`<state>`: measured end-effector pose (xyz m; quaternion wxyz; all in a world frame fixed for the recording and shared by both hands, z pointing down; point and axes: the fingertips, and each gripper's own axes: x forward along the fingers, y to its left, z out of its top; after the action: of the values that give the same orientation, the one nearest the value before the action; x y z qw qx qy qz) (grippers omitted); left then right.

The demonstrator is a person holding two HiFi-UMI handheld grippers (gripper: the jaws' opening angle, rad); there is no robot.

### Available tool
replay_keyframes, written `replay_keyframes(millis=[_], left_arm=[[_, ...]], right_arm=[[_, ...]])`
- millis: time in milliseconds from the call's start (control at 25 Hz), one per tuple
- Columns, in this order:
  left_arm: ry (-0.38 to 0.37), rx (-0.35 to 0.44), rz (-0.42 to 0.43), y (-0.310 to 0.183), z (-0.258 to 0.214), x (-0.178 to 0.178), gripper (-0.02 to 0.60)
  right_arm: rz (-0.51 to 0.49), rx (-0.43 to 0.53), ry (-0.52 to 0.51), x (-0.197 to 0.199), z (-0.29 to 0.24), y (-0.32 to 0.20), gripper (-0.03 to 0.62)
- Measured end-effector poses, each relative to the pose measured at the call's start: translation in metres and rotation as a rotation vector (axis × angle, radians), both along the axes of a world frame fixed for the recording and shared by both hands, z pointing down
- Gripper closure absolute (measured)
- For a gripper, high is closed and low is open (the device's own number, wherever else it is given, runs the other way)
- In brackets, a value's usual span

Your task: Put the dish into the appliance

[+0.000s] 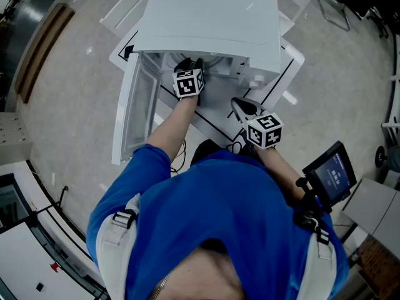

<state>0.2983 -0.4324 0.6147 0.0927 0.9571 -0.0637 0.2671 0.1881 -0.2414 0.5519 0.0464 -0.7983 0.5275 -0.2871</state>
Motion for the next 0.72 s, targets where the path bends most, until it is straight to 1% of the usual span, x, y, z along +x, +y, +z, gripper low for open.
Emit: replay_keyframes(millis=[120, 440, 720], left_arm=[[0.005, -0.006, -0.004, -0.002, -0.001, 0.000, 0.414], [0.055, -0.027, -0.029, -0.006, -0.011, -0.009, 0.414], [0.092, -0.043, -0.022, 0.004, -0.024, -0.036, 0.416]], right_arm=[[0.000, 0.003, 0.003, 0.001, -0.001, -0.001, 0.592], [-0.011, 0.023, 0.006, 0.004, -0.002, -0.004, 0.592], [-0.037, 0.037, 0.024, -0.002, -0.014, -0.006, 0.592]])
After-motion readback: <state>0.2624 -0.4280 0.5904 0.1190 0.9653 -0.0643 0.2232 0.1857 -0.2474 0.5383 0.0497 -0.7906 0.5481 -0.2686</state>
